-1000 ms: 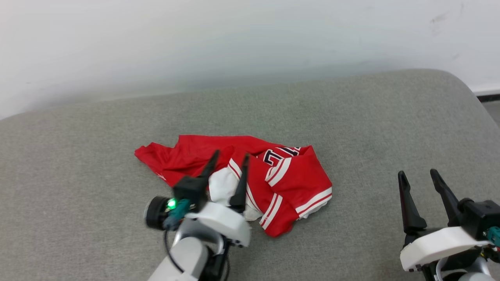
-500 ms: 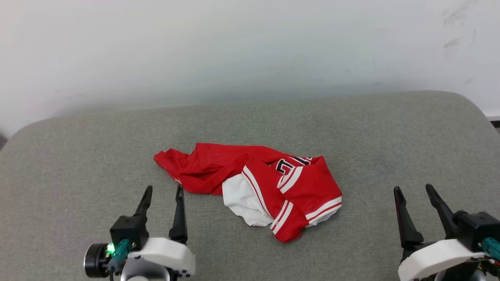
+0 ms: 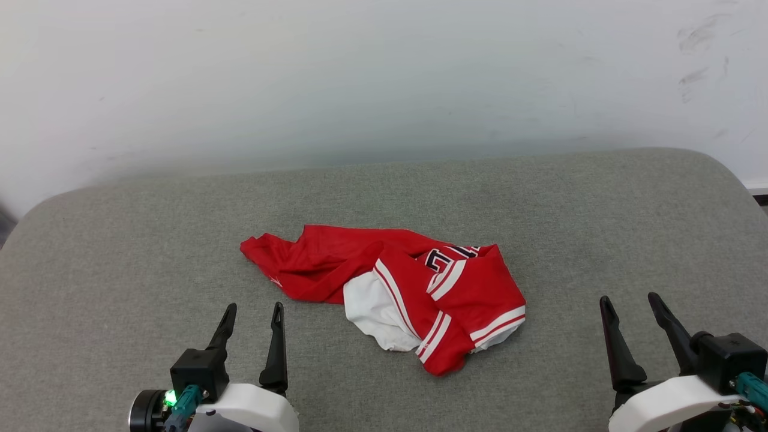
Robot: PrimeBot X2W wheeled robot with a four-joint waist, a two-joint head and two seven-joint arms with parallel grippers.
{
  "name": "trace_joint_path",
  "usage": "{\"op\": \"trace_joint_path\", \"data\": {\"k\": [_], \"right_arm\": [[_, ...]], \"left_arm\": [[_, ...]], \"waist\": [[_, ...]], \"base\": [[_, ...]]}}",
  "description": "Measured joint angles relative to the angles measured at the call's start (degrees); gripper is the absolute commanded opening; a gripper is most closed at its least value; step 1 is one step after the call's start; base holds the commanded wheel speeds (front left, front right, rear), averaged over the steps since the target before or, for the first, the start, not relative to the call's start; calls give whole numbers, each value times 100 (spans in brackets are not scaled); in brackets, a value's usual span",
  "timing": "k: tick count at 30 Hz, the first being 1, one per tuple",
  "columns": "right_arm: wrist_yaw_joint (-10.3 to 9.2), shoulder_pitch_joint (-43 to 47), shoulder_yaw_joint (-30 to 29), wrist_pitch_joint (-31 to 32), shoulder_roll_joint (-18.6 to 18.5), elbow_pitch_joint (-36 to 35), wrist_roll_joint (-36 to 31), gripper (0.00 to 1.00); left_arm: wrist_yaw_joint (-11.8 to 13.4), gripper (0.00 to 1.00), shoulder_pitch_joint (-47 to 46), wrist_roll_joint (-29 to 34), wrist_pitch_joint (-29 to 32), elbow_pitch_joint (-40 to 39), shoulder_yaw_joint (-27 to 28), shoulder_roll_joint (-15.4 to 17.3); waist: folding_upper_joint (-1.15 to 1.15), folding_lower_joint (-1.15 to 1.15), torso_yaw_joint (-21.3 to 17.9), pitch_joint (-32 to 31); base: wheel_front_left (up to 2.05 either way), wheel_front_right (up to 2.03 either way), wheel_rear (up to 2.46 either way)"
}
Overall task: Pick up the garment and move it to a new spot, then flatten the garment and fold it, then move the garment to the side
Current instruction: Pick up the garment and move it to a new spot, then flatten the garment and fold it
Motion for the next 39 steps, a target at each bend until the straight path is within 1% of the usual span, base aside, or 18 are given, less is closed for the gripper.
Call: {"op": "trace_joint_path", "data": {"k": [7,10,12,15,19,21,24,25,32,36,39], "right_arm": [[-1,-1,-108,90,-1,90,58,100],[-1,-24,-20,443,-2,175,40,100],[-1,-87,143,886,-71,259,57,100],[0,-241,524,1555,-399,303,289,100],[0,-514,1255,2463,-964,193,686,100],[0,-731,1659,2839,-1259,121,914,100],[0,-1087,2159,3239,-1623,69,1152,100],[0,-1480,2635,3472,-1886,63,1295,100],[1,-2386,3623,3709,-2348,259,1427,100],[0,-2713,3997,3851,-2529,571,1441,100],[0,-2887,4133,3887,-2559,739,1499,100]], "left_arm": [[-23,100,-9,0,0,34,3,-14],[-25,100,-58,7,0,26,-7,-35],[-44,100,-93,35,0,16,-22,-60],[-65,100,-133,46,0,15,-45,-103],[-69,100,-291,96,0,-49,-47,-180],[-68,100,-360,136,0,-80,-23,-219],[-83,100,-475,193,0,-115,-20,-289],[-123,100,-603,245,0,-136,-7,-370],[-202,100,-842,353,0,-165,53,-531],[-237,100,-892,404,0,-147,94,-606],[-269,100,-923,446,0,-134,127,-642]], "waist": [[0,0,-5,30],[0,0,6,83],[0,0,17,128],[0,0,46,202],[0,0,105,367],[0,0,136,479],[0,0,198,646],[0,0,270,824],[0,1,448,1244],[0,1,519,1423],[0,1,547,1500]], "base": [[0,0,0],[0,0,0],[0,0,0],[0,0,0],[0,0,0],[0,0,0],[0,0,0],[0,0,0],[0,0,0],[0,0,0],[0,0,0]]}}
